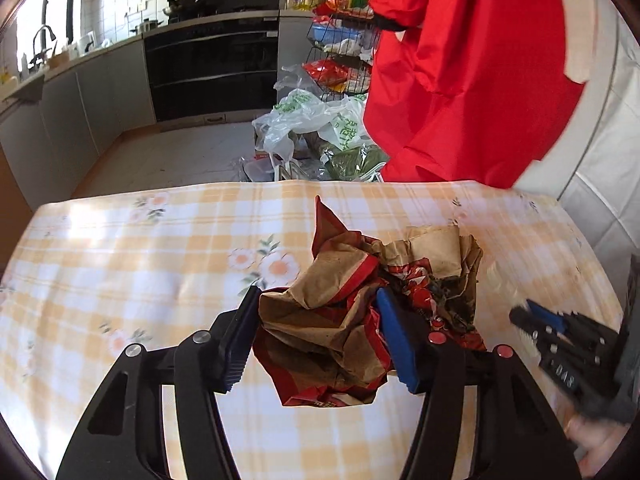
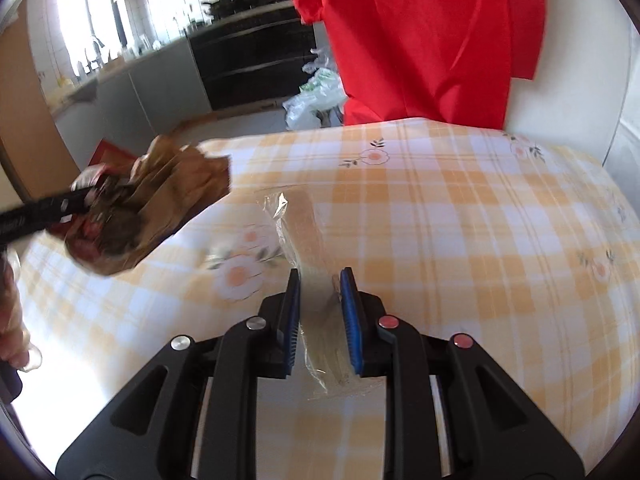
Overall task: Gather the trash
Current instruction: 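Drop the plastic strip into the bin with the right tool while the left holds the paper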
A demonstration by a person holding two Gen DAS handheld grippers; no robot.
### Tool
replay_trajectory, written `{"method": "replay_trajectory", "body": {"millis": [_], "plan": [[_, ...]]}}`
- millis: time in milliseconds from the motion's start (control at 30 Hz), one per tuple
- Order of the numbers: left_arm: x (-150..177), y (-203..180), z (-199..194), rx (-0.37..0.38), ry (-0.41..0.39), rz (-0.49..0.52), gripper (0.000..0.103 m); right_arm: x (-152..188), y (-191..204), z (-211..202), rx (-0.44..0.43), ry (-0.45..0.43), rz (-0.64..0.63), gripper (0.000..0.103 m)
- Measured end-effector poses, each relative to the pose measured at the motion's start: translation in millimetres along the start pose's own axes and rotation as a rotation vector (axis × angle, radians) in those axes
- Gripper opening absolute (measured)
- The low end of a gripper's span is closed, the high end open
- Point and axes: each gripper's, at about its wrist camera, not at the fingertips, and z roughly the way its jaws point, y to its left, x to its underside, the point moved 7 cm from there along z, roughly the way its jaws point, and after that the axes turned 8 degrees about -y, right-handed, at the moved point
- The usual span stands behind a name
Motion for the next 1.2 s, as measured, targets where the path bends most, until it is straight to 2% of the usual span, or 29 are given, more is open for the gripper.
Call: {"method": "replay_trajectory", "body": {"millis": [267,500,667,933,1200], "plan": [[52,19,-104,-0.004,-0.006,-0.041,0.058,18,30,-91,-0.070,-0.050,0.065,0.023],[101,22,-197,0.012,-0.033,-0.086,0.059,56,49,-170,-0.100,-0.057,0.071,0.023],[133,13,-255,0.020,-0.046,-0.076,0.059,82,56,-224,-0.116,-0.057,0.085,0.023],[175,-1,-323,0.036,-0.043,-0.039,0.059,124,77,-285,-0.161,-0.056,0.090,0.023],[208,-7,-366,0.033,-0.048,-0.029,0.060,174,105,-315,-0.209,0.008,0.068,0.023]]}}
